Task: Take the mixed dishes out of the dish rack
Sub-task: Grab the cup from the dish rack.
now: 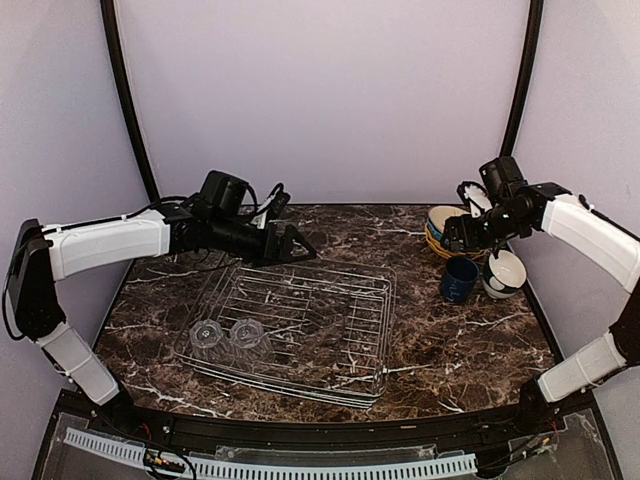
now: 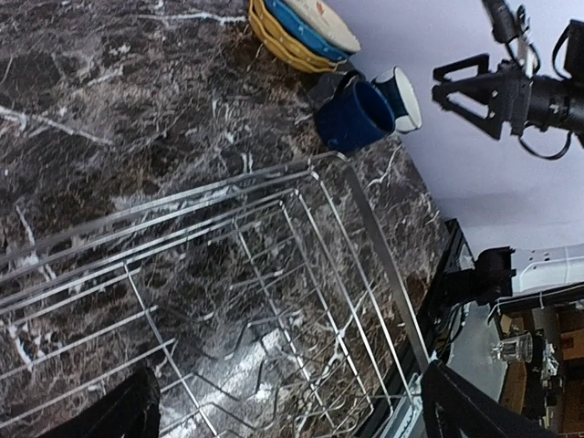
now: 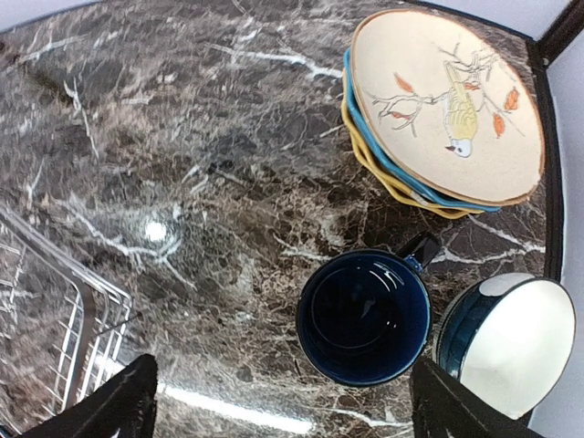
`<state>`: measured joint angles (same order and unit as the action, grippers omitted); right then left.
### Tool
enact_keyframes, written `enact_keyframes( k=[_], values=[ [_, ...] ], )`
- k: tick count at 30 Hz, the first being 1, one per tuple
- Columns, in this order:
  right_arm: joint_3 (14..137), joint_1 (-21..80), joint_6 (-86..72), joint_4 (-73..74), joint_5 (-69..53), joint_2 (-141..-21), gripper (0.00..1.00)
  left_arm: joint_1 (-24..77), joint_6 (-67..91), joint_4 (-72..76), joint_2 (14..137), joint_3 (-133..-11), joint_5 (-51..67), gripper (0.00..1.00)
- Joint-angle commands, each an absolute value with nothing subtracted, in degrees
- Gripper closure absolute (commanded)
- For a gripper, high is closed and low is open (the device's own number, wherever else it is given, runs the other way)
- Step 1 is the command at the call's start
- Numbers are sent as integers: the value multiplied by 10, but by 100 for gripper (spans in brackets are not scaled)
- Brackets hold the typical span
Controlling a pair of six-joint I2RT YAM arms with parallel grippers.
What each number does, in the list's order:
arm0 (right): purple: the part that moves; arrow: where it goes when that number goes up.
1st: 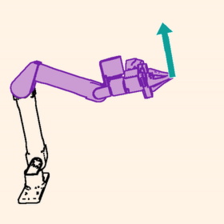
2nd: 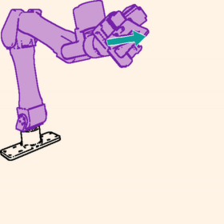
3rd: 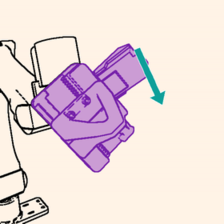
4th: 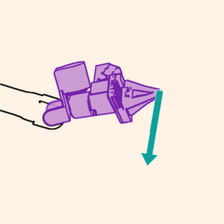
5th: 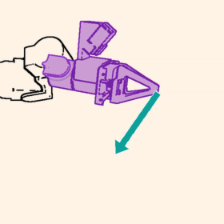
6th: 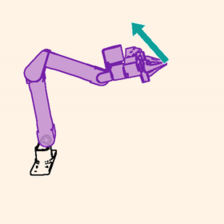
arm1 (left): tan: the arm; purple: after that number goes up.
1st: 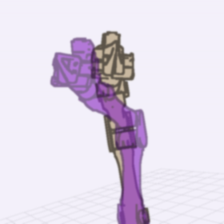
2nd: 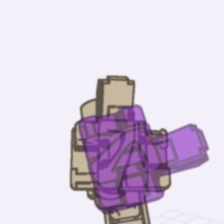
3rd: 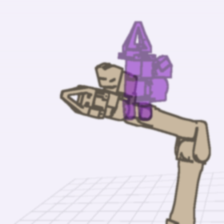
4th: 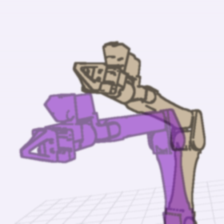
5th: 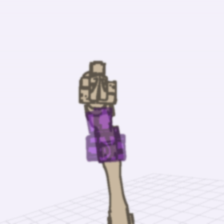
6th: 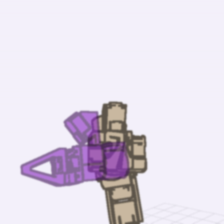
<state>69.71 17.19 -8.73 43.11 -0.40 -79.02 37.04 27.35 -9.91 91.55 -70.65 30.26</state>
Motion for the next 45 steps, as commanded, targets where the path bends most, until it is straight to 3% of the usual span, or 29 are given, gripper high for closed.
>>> enact_keyframes(
  k=[1,9,18,35,45],
  values=[
    [669,174,-81,374,15,-756,1,401,225,-260,851,-684,196,1],
    [588,174,-124,236,13,-689,1,428,187,-457,798,-687,88,1],
    [564,174,-114,215,-9,-670,1,475,184,-575,823,-720,32,1],
    [526,174,-129,190,-98,-652,1,537,185,-599,908,-744,-27,3],
    [521,173,-130,194,-103,-648,1,548,183,-598,935,-744,-39,11]
  ],
)
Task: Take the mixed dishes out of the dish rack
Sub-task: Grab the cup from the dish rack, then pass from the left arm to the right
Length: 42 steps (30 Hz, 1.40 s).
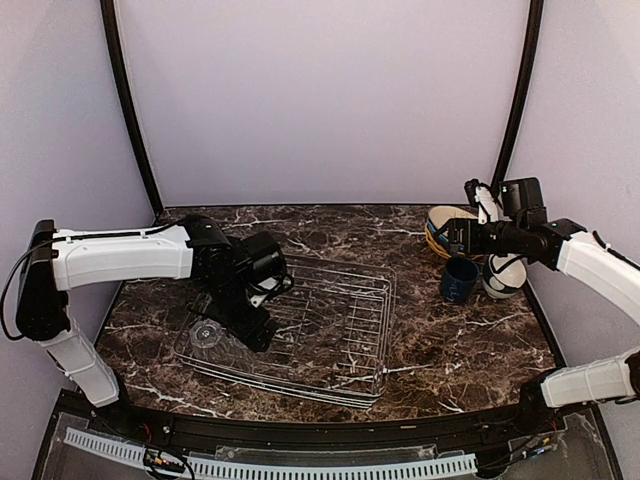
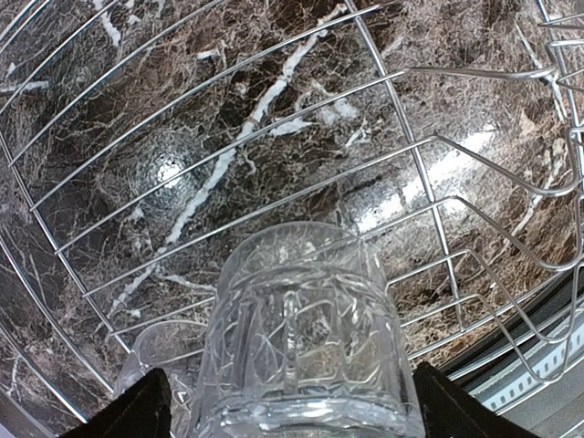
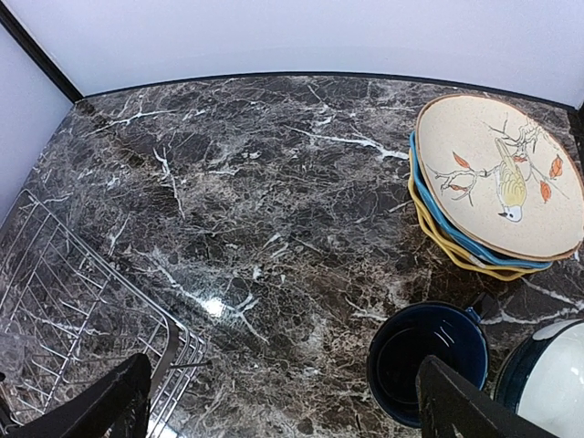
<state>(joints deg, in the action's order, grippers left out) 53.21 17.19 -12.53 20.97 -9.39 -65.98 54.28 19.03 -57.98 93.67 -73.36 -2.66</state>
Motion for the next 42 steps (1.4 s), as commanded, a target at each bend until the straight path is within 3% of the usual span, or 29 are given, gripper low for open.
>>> enact_keyframes(
  k=[1,11,22,28,32,42],
  values=[
    [520,174,-131,192,-104,-649,1,548,183,-598,934,-744,-39,13],
    [530,174,-133,200,-110,-661,1,548,184,-596,919,-750,-37,34],
    [532,174,-141,195,-140,-665,1,547,158,-588,890,-802,-72,48],
    [529,176,-150,185,-170,-662,1,530,131,-559,881,-841,-58,50],
    [526,181,-163,171,-196,-664,1,500,113,-515,873,-876,-12,51],
    [539,232,-214,119,-237,-682,1,401,130,-314,885,-904,280,53]
  ],
)
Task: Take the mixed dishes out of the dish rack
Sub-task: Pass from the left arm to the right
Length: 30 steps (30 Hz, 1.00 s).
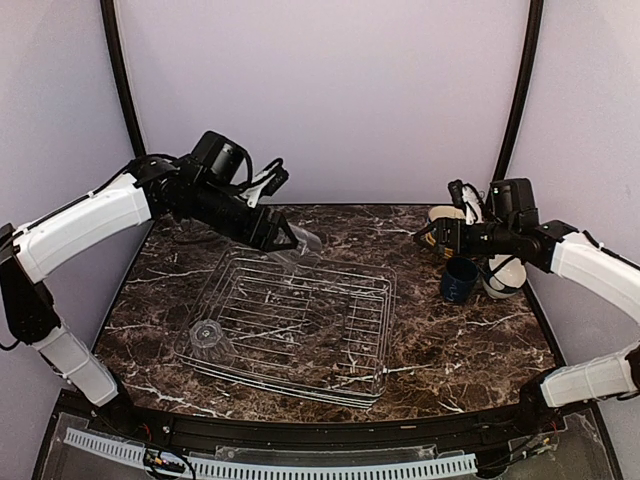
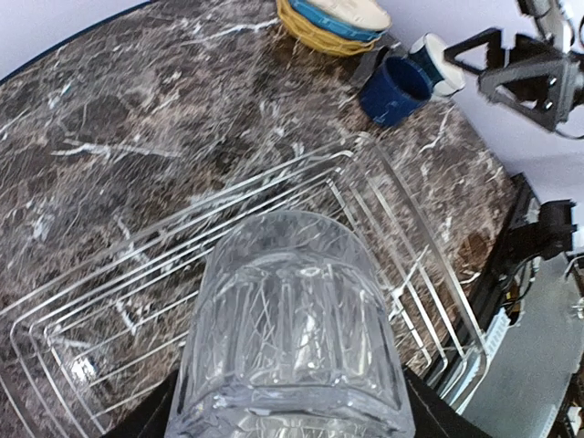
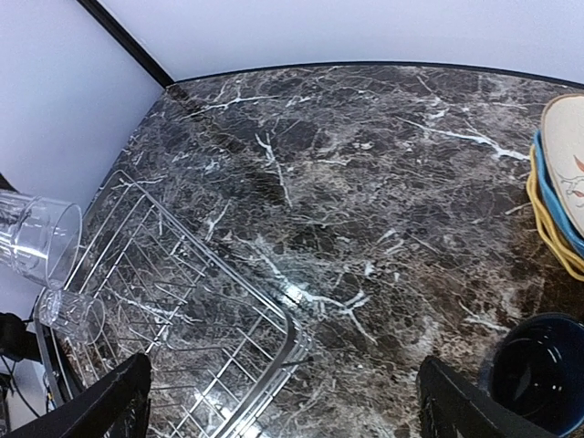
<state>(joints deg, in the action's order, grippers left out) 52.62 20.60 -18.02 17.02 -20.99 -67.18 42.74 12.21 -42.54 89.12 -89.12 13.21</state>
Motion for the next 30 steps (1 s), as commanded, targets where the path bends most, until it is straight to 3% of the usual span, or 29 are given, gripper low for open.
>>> enact_keyframes(
  k=[1,6,13,20,26,30],
  values=[
    [539,241,-223,109,-244,-685,1,397,135,-286,891,-903,295,53],
    [542,295,-272,29,-272,-719,1,369,200,-171,911,-865,402,55],
    [589,376,-308,-81,-309,-811,2,342,296,56,888,-730,459,57],
    [624,418,-333,-189,-346,-871,5,336,309,111,866,-676,465,57],
    [628,425,-391,-299,-391,-906,28,332,328,146,857,-651,476,57],
    [633,431,-417,-343,-412,-929,33,331,342,178,842,-631,474,57]
  ],
)
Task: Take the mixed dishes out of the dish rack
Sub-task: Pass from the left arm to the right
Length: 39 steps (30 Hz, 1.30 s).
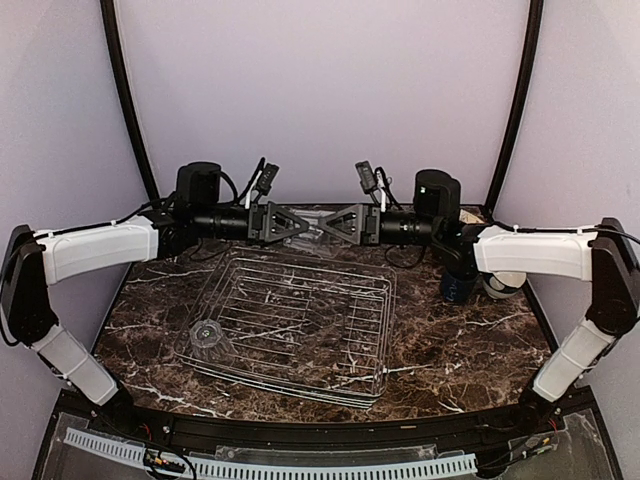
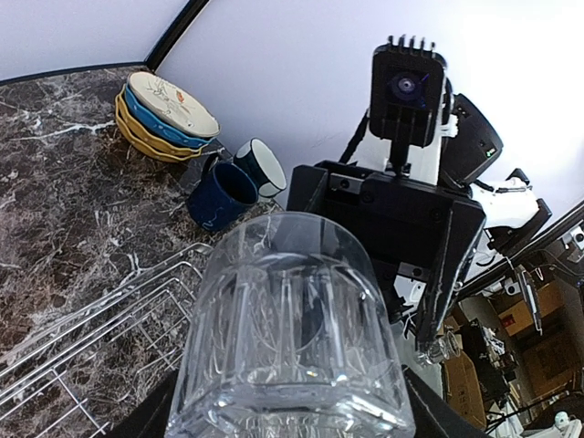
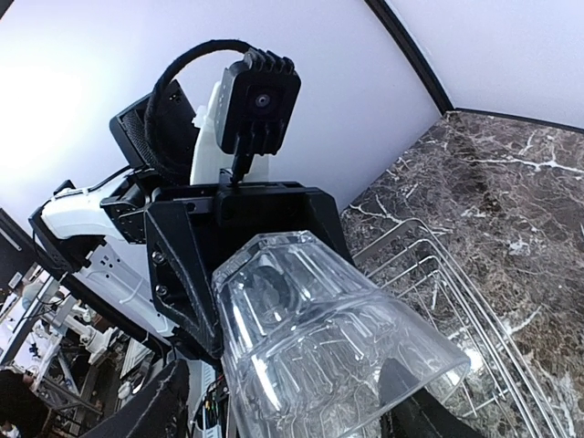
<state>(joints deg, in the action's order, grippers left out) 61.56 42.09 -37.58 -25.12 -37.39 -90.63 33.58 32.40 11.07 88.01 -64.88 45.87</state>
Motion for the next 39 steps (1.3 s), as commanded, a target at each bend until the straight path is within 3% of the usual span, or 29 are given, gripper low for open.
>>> enact_keyframes(
  k=[1,9,22,28,32,34,39],
  values=[
    [636,432,-420,-347,-415,-934,36,331,343,182,837,-626,473,57],
    [640,439,-480,-441,-457,-971,62,329,345,206,820,-608,461,57],
    [635,441,-489,-462,-464,-971,92,330,336,198,821,-604,456,50],
    [630,439,-471,-443,-458,-958,100,330,318,169,815,-609,442,36],
    [628,437,-443,-403,-442,-941,100,330,297,143,807,-612,420,11],
    [627,436,-430,-381,-434,-932,100,330,287,131,801,-614,406,5],
    [623,431,-394,-327,-412,-907,100,330,267,104,785,-614,375,1]
  ],
)
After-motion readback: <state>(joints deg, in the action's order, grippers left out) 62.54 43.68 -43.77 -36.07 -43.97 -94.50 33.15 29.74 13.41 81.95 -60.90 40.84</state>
